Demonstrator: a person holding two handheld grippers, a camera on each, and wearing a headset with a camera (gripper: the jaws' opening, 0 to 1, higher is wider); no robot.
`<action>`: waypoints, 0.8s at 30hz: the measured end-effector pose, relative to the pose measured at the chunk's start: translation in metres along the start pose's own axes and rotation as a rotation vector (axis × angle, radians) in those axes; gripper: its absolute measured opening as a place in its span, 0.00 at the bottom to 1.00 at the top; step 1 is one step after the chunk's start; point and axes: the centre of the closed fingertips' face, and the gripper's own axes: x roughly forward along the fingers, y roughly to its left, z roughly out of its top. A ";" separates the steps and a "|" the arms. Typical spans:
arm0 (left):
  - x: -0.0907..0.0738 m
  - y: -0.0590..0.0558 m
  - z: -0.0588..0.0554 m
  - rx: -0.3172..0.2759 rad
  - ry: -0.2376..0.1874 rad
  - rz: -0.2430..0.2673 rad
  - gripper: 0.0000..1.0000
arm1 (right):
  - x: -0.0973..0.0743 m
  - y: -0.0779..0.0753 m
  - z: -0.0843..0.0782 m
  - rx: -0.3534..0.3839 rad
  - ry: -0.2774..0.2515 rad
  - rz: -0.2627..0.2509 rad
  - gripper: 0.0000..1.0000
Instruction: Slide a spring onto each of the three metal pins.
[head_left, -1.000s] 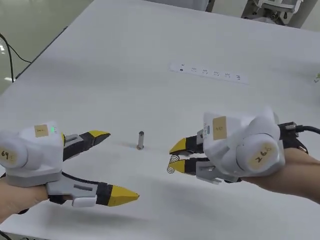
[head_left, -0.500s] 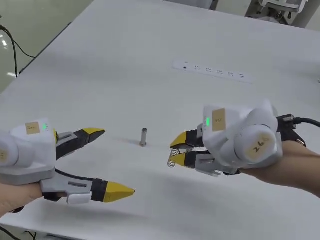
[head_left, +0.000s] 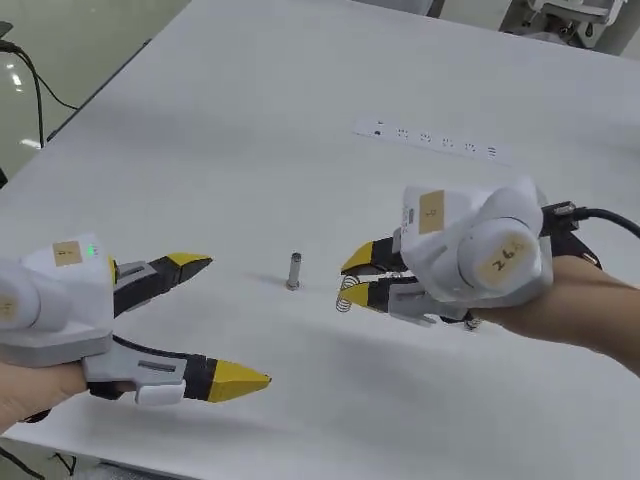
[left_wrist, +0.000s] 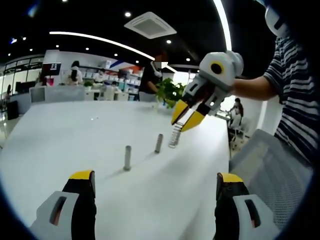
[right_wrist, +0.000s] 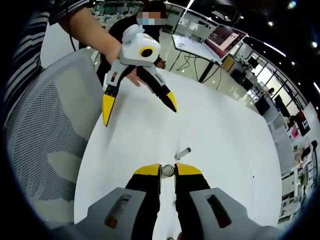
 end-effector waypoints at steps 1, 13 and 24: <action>0.000 0.000 0.000 0.000 -0.001 0.001 0.98 | 0.000 -0.001 0.000 -0.003 0.001 -0.001 0.07; -0.006 0.006 -0.002 0.001 0.002 0.018 0.98 | 0.012 -0.021 0.007 -0.007 -0.009 -0.011 0.07; -0.009 0.007 -0.006 -0.007 0.009 0.023 0.98 | 0.023 -0.041 0.017 0.002 -0.029 -0.038 0.07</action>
